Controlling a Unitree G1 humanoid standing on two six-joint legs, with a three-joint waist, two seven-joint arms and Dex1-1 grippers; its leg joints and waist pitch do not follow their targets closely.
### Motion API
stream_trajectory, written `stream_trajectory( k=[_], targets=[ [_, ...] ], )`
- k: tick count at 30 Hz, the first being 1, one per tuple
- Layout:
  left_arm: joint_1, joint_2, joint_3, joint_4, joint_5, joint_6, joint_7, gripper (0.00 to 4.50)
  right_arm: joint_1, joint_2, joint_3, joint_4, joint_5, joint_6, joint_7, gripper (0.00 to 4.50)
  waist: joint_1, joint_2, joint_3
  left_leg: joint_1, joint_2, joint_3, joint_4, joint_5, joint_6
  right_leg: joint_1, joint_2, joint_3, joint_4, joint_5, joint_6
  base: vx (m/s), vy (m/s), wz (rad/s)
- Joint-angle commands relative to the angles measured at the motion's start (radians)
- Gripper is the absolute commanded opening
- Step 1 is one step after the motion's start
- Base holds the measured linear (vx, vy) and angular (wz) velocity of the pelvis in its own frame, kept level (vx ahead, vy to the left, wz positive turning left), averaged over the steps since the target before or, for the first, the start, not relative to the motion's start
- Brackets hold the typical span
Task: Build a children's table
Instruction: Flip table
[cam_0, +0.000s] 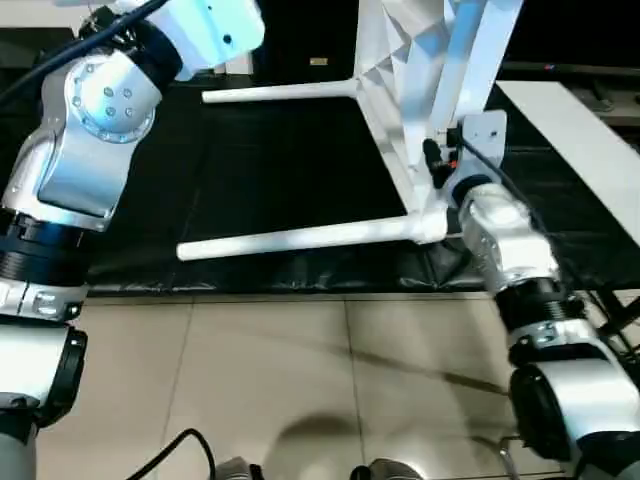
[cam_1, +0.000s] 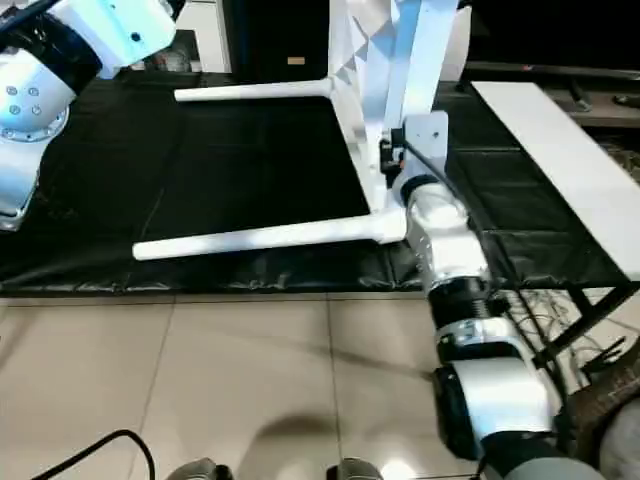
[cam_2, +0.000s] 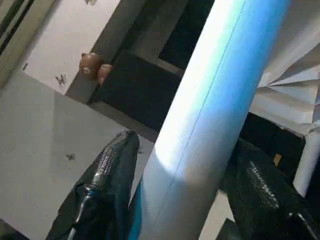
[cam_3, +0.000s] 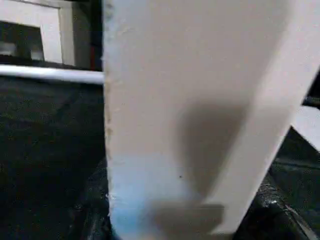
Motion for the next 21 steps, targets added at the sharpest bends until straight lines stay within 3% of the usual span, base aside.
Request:
stream_trajectory(
  k=[1,2,3,4,5,8,9,12,15,16,19,21],
  targets=[
    [0.045,-0.033,0.037,0.02,-0.097,0.061,-0.017,2.42,-0.066,-0.086,0.033,-0.086,-0.102,-0.007,0.031,1.73,-0.001,-0.014,-0.087,0.021,0.025,0.001,-0.057,-0.155,-0.013,0.057,-0.054,0.037,-0.071,-0.152,-0.214,0.0,0.0,0.0],
    [0.051,-0.044,0.047,0.016,-0.112,0.072,-0.022,2.4,-0.076,-0.1,0.036,-0.091,-0.109,-0.002,0.041,1.73,0.0,-0.017,-0.086,0.019,0.022,0.003,-0.056,-0.15,-0.003,0.058,-0.053,0.038,-0.072,-0.161,-0.215,0.0,0.0,0.0],
    [0.06,-0.054,0.052,0.01,-0.129,0.083,-0.032,2.38,-0.091,-0.116,0.04,-0.086,-0.116,0.002,0.05,1.73,0.003,-0.005,-0.082,0.02,0.021,0.002,-0.056,-0.153,0.0,0.055,-0.055,0.038,-0.074,-0.175,-0.214,0.0,0.0,0.0],
    [0.1,-0.104,0.075,-0.016,-0.188,0.121,-0.037,2.37,-0.152,-0.181,0.067,-0.061,-0.142,0.006,0.106,1.73,0.0,-0.006,-0.08,0.02,0.021,0.004,-0.055,-0.163,0.005,0.053,-0.053,0.038,-0.078,-0.2,-0.213,0.0,0.0,0.0],
    [0.124,-0.124,0.08,-0.026,-0.204,0.135,-0.031,2.37,-0.187,-0.217,0.082,-0.048,-0.158,0.007,0.139,1.73,0.0,-0.012,-0.08,0.021,0.019,0.005,-0.052,-0.171,0.017,0.055,-0.049,0.037,-0.082,-0.218,-0.216,0.0,0.0,0.0],
    [0.169,-0.167,0.099,-0.031,-0.231,0.167,-0.012,2.31,-0.25,-0.282,0.11,-0.039,-0.172,0.03,0.242,1.73,0.005,-0.008,-0.076,0.024,0.018,0.007,-0.05,-0.187,0.041,0.05,-0.05,0.035,-0.086,-0.269,-0.214,0.0,0.0,0.0],
    [0.183,-0.181,0.108,-0.032,-0.234,0.178,-0.003,2.29,-0.267,-0.301,0.119,-0.04,-0.174,0.04,0.277,1.73,0.005,-0.011,-0.073,0.022,0.017,0.008,-0.048,-0.202,0.048,0.047,-0.048,0.033,-0.089,-0.299,-0.204,0.0,0.0,0.0],
    [0.236,-0.231,0.144,-0.039,-0.263,0.216,0.017,2.22,-0.329,-0.353,0.149,-0.027,-0.198,0.049,0.357,1.73,0.003,-0.007,-0.065,0.03,0.02,0.002,-0.052,-0.273,0.03,0.033,-0.048,0.028,-0.1,-0.419,-0.163,0.0,0.0,0.0],
    [0.31,-0.295,0.162,-0.056,-0.296,0.259,0.023,2.13,-0.408,-0.392,0.165,-0.01,-0.177,0.05,0.478,1.73,-0.009,-0.018,-0.061,0.042,0.022,-0.006,-0.05,-0.381,0.015,0.017,-0.048,0.022,-0.111,-0.519,-0.13,0.0,0.0,0.0],
    [0.31,-0.295,0.162,-0.056,-0.296,0.259,0.023,2.12,-0.408,-0.392,0.165,-0.01,-0.177,0.05,0.478,2.29,-0.009,-0.018,-0.061,0.042,0.022,-0.006,-0.05,-0.381,0.015,0.017,-0.048,0.022,-0.111,-0.519,-0.13,0.0,0.0,0.0],
    [0.342,-0.332,0.165,-0.042,-0.312,0.265,0.031,2.06,-0.44,-0.388,0.163,0.003,-0.144,0.03,0.559,2.49,-0.027,-0.018,-0.049,0.064,0.015,-0.017,-0.04,-0.535,-0.01,-0.012,-0.043,0.002,-0.135,-0.676,-0.06,0.0,0.0,0.0],
    [0.355,-0.346,0.16,0.005,-0.311,0.245,0.045,1.97,-0.458,-0.379,0.171,0.027,-0.149,-0.005,0.598,2.73,-0.042,-0.016,-0.044,0.072,0.014,-0.03,-0.042,-0.618,-0.022,-0.018,-0.041,-0.016,-0.147,-0.72,-0.029,0.0,0.0,0.0]
  ],
)
